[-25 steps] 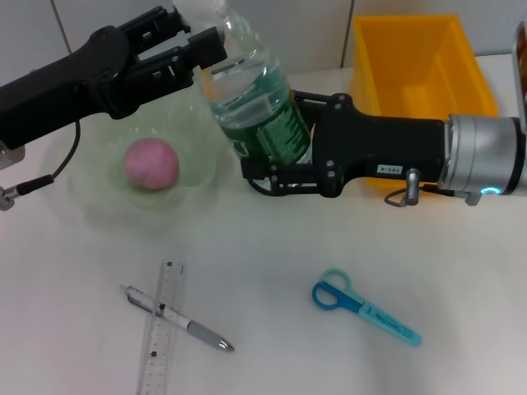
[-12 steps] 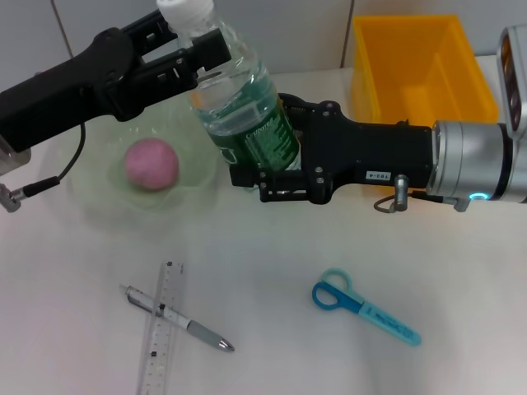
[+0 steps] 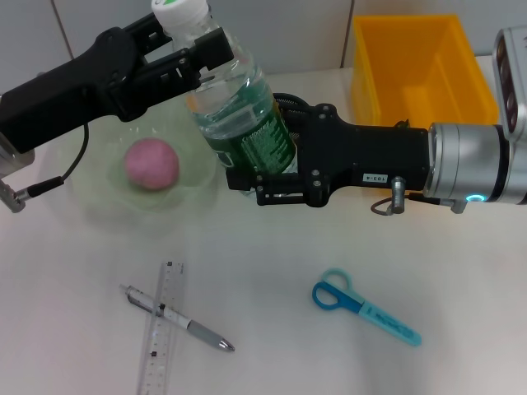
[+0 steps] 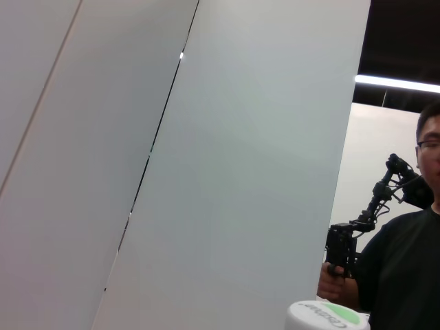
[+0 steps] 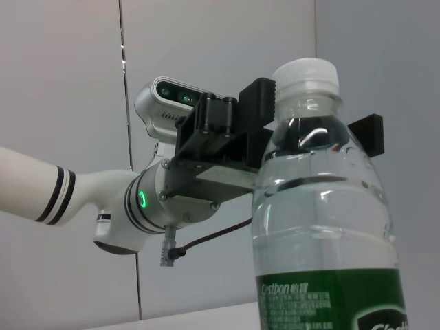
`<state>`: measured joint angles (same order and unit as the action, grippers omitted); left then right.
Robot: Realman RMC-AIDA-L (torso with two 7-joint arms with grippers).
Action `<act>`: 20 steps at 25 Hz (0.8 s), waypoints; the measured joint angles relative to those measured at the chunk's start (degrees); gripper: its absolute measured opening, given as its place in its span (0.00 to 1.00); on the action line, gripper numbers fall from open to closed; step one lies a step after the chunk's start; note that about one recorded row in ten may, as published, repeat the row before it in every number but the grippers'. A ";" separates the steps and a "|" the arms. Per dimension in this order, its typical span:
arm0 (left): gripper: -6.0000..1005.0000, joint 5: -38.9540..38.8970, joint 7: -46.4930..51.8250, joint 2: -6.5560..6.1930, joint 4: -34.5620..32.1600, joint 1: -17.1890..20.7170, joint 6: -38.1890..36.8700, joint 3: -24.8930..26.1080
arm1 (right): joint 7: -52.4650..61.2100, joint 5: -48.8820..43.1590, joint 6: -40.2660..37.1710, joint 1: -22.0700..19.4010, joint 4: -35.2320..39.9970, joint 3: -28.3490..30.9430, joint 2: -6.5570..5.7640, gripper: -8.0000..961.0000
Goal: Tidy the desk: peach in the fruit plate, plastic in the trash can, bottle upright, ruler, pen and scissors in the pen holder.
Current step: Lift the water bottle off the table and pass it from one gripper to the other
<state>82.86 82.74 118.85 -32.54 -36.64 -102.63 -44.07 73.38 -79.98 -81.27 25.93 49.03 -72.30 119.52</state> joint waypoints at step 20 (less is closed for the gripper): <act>0.77 -0.20 -0.42 -0.03 0.37 -0.01 -0.01 -0.75 | 0.00 0.03 -0.17 -0.09 -0.17 -0.14 0.00 0.80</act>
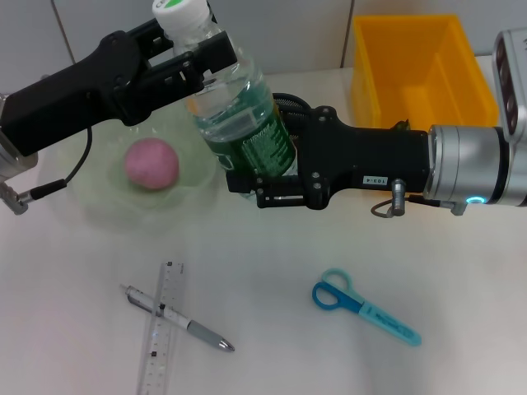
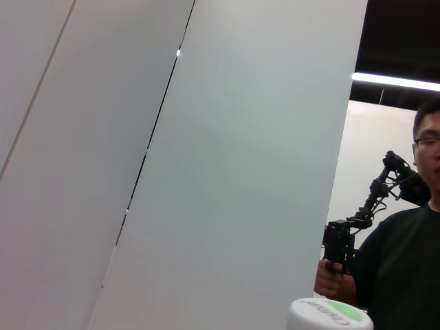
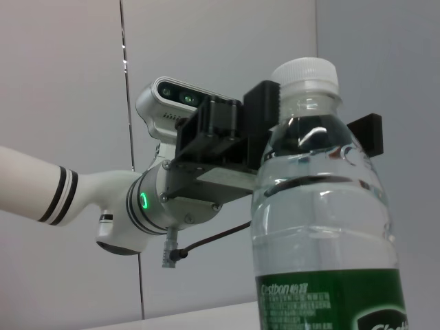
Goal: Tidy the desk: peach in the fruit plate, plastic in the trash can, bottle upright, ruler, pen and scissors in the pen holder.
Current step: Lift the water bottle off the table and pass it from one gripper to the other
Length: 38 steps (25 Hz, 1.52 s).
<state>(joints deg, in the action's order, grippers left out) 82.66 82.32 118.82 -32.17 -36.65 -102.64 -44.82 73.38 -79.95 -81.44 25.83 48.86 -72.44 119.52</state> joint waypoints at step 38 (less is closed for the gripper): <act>0.55 -1.37 -0.17 -0.18 0.18 0.01 -0.38 0.00 | -0.49 1.47 0.32 0.53 -1.48 -0.51 0.00 0.80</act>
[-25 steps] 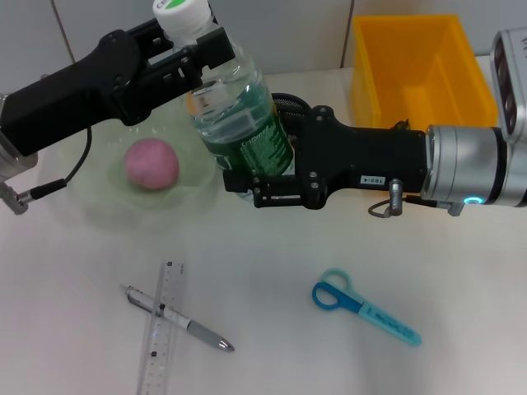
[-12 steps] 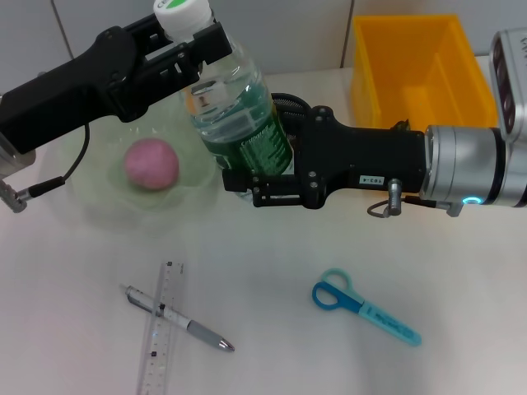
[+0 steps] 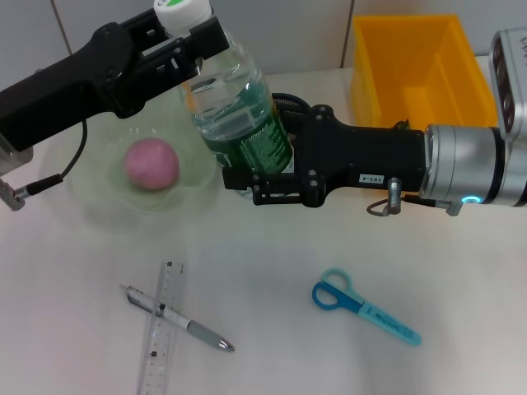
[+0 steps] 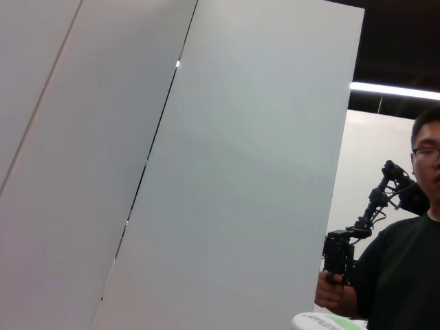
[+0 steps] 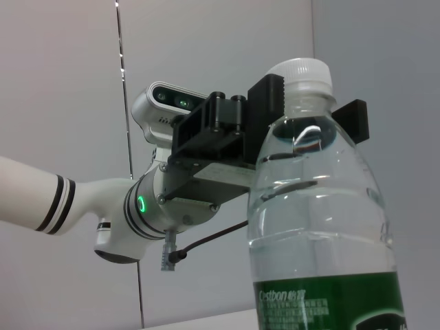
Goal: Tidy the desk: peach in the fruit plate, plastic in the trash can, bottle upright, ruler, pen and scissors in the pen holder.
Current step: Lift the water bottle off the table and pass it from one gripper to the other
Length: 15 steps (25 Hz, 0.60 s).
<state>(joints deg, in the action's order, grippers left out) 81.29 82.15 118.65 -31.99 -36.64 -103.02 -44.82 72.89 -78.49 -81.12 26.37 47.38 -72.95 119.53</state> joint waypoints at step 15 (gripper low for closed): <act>0.53 -0.23 -0.33 0.01 0.00 -0.10 0.25 0.39 | -0.07 0.00 0.00 0.09 -0.01 0.00 -0.09 0.80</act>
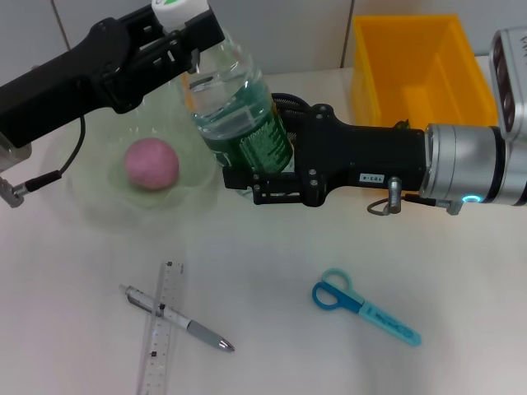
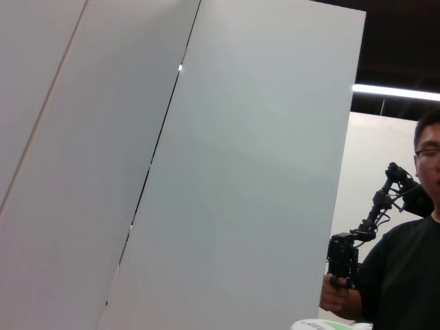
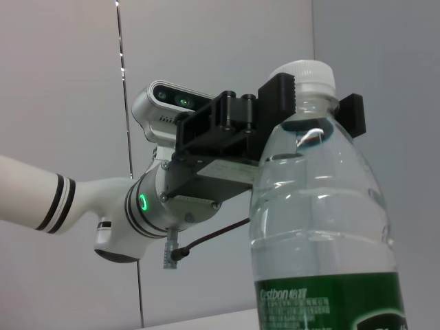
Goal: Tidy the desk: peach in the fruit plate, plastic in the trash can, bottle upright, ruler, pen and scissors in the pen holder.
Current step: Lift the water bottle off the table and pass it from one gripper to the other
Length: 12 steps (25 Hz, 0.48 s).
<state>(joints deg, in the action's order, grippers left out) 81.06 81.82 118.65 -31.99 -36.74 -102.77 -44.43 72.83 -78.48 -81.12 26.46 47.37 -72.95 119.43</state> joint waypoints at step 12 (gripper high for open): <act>0.45 -0.16 -0.09 0.00 0.00 0.00 0.12 -0.16 | -0.06 0.03 -0.06 0.00 -0.28 0.03 0.00 0.80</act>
<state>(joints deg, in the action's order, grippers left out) 80.90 81.74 118.65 -31.99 -36.74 -102.65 -44.58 72.77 -78.45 -81.18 26.45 47.09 -72.91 119.44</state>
